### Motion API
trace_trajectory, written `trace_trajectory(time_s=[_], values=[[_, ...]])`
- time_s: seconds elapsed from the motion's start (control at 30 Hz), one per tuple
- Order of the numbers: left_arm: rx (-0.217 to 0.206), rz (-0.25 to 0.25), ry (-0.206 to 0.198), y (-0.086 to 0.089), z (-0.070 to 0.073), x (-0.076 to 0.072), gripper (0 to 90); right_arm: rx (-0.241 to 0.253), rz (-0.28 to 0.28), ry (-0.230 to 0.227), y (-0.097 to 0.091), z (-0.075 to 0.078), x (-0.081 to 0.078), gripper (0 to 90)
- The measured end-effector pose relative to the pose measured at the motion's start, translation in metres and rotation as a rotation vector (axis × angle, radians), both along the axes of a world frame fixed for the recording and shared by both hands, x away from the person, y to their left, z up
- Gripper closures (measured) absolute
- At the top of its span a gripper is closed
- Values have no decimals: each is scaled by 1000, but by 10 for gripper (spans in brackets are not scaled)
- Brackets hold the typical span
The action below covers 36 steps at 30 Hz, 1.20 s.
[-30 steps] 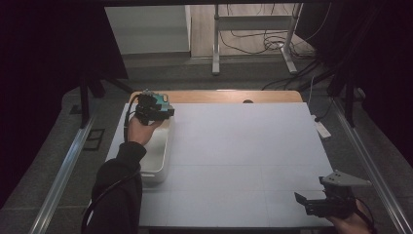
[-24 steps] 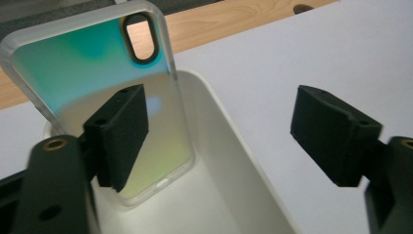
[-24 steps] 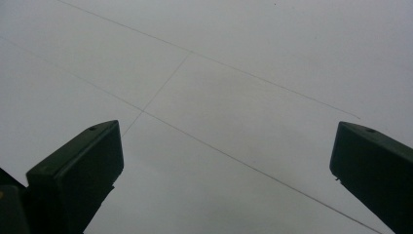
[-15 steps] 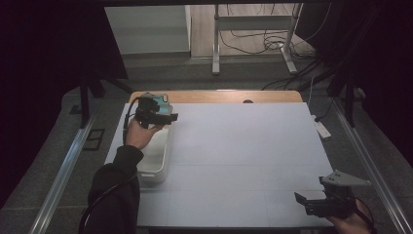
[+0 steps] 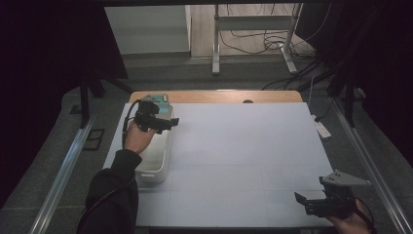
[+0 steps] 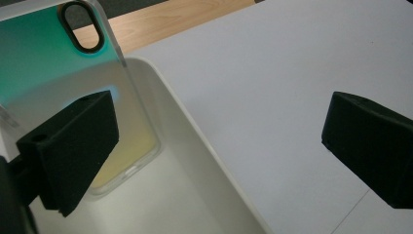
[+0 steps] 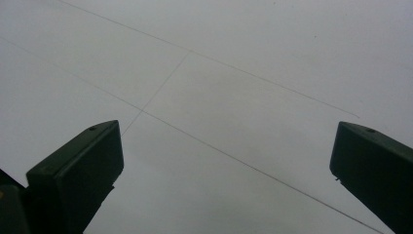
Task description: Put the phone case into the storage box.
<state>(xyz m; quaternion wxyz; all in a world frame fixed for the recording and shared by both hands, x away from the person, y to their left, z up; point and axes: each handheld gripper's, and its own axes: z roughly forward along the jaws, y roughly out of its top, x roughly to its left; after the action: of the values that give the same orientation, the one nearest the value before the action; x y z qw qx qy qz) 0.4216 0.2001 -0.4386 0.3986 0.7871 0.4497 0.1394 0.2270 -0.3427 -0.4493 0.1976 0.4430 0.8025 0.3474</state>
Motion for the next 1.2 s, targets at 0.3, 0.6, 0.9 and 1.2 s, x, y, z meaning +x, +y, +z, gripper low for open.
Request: trace_trajectory(time_s=[0.3, 0.6, 0.9, 1.2], values=[[19, -29, -18, -4, 1, -9, 1, -3, 1, 0, 0, 0, 0, 0], [1, -41, -29, -3, 5, -17, 0, -1, -1, 1, 0, 0, 0, 0], [-8, -32, -64, 0, 5, -27, 0, -5, -2, 2, 0, 0, 0, 0], [-16, -34, -82, -2, 3, -39, 0, -7, -1, 2, 1, 0, 0, 0]])
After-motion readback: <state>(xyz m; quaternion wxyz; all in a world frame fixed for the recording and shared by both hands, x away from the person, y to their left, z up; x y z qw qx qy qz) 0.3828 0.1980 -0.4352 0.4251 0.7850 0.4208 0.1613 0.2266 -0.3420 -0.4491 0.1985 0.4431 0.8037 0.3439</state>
